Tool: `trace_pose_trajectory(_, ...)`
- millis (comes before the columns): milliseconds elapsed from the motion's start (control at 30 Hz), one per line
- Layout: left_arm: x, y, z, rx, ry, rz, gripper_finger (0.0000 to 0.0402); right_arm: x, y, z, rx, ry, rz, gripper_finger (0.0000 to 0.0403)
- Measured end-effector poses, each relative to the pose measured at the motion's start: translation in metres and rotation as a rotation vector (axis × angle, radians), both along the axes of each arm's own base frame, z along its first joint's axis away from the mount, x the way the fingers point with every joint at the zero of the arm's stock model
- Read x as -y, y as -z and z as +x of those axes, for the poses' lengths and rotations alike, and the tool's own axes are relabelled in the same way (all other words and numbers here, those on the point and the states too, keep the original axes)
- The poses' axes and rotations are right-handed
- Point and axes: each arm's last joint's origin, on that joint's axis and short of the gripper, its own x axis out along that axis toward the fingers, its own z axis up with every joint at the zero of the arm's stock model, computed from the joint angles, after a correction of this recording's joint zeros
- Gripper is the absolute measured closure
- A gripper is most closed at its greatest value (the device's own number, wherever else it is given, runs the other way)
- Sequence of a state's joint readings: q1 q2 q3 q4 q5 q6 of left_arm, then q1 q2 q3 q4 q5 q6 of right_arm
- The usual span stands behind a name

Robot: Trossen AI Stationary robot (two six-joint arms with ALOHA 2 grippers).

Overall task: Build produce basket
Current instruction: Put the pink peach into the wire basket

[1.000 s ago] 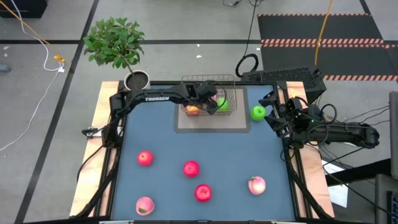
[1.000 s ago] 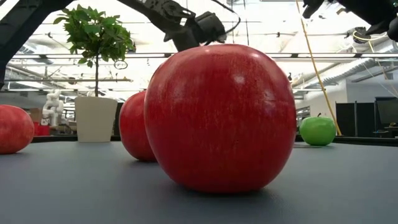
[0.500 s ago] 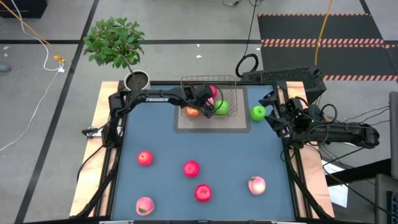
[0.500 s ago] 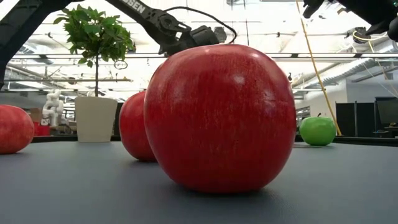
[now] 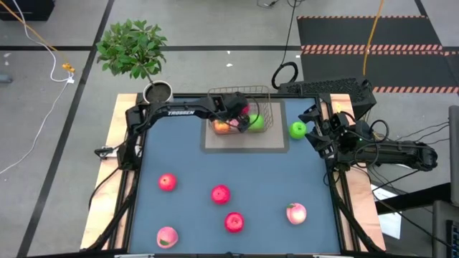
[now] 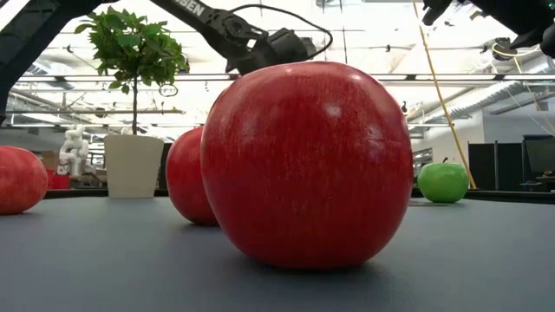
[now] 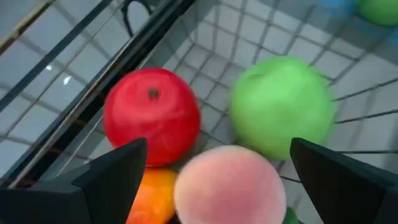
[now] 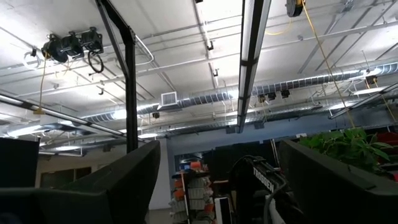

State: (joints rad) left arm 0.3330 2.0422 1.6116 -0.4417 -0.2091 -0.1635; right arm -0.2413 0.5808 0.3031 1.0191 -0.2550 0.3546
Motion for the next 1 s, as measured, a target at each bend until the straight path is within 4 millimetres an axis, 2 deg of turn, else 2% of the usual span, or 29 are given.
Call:
trace_pose_trajectory(333,0.010,-0.038,0.016,0.054,0.127,0.114,0.0007,0.000,0.000,0.000,-0.002,0.002,-0.003,0.0083)
trace_pose_trajectory(467,0.026,-0.053,0.025,0.082,0.206,0.166,0.0007,0.000,0.000,0.000,-0.002,0.002,-0.002,0.0083)
trace_pose_trajectory(633,0.058,-0.053,0.034,0.064,0.369,0.209,0.0007,0.000,0.000,0.000,-0.003,0.002,-0.002,0.0083)
trace_pose_trajectory(833,0.097,-0.055,0.048,0.251,0.509,0.202,0.0007,0.000,0.000,0.000,-0.003,-0.001,0.001,0.0083)
trace_pose_trajectory(1000,0.109,-0.054,0.062,0.529,0.502,0.244,0.0007,0.000,0.000,0.000,0.003,-0.015,0.018,0.0083)
